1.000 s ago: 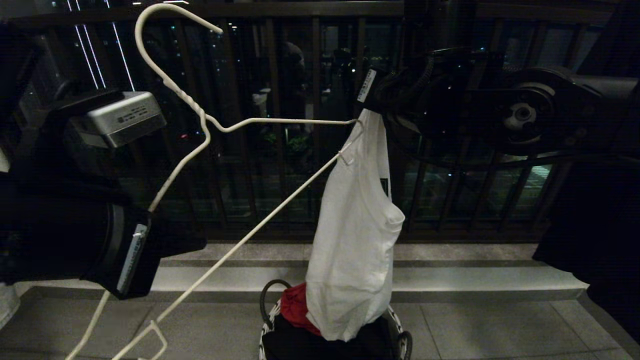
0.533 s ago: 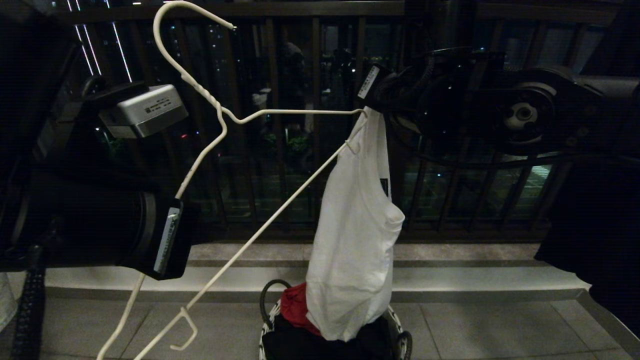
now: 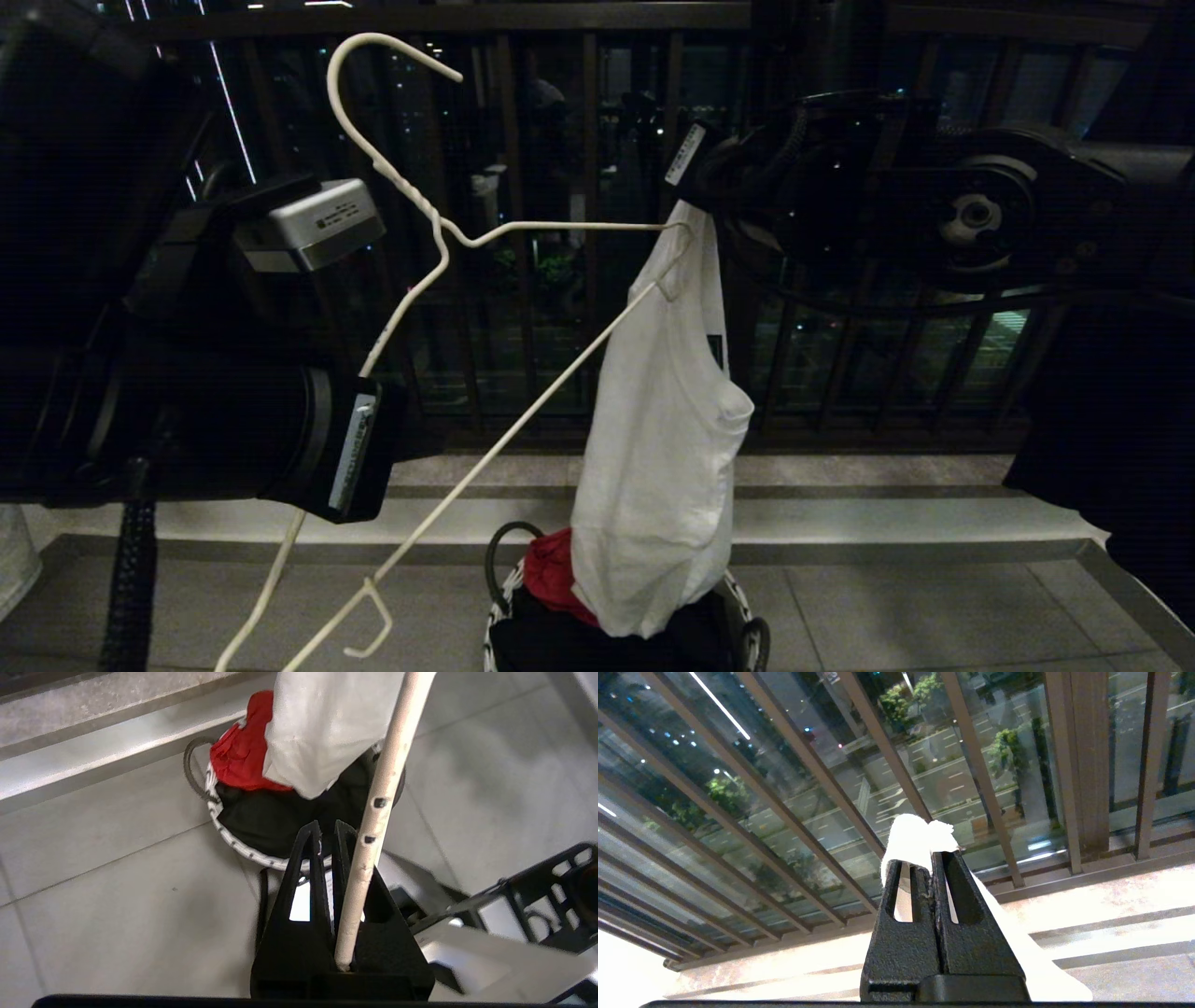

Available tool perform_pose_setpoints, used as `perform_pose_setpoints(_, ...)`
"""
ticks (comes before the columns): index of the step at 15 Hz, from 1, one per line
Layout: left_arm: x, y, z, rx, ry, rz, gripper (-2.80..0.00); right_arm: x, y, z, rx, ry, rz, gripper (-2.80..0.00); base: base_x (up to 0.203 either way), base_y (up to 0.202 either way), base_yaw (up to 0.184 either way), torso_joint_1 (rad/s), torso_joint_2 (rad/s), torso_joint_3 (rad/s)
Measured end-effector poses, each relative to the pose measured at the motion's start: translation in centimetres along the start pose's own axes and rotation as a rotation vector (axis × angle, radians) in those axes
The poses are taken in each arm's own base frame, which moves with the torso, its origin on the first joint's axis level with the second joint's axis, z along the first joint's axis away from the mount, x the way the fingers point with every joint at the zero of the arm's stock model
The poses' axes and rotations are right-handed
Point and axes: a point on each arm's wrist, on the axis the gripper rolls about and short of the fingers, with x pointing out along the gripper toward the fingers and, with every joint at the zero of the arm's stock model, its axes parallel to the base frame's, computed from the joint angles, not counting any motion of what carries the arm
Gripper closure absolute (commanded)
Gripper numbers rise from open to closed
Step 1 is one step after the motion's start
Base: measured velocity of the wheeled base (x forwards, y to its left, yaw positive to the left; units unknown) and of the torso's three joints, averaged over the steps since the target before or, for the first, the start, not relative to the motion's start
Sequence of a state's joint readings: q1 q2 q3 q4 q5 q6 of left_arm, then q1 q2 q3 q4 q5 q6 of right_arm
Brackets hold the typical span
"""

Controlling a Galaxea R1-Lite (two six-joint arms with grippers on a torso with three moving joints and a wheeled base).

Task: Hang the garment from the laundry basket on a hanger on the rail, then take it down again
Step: Hang the clothes on the clothes rack

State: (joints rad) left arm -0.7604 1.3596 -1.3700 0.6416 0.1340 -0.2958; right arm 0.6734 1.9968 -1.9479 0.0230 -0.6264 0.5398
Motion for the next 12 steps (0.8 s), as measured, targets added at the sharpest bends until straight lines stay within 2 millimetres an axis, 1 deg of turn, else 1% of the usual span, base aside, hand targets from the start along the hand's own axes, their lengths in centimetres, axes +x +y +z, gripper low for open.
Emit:
perform_pose_setpoints(7,0.9,-0.3,0.3,-0.027,-0.009,0.002,0.00,-0.4,0.5,-0.4,-0.001,0.012,0.015,0.00,0.000,0.000,0.000,0.000,0.00,0.000)
perform_pose_setpoints(9,1.3,-0.3,0.4,-0.030,-0.025,0.044,0.00,-0.6,0.7,-0.6,-0.003,0.018,0.019,0.00,0.000,0.000,0.000,0.000,0.00,0.000)
perform_pose_setpoints(12,2.6,-0.6,0.4,-0.025,-0.088,0.143,0.00,-0.9,0.9,-1.1,-0.017,0.040,0.022,0.00,0.000,0.000,0.000,0.000,0.00,0.000)
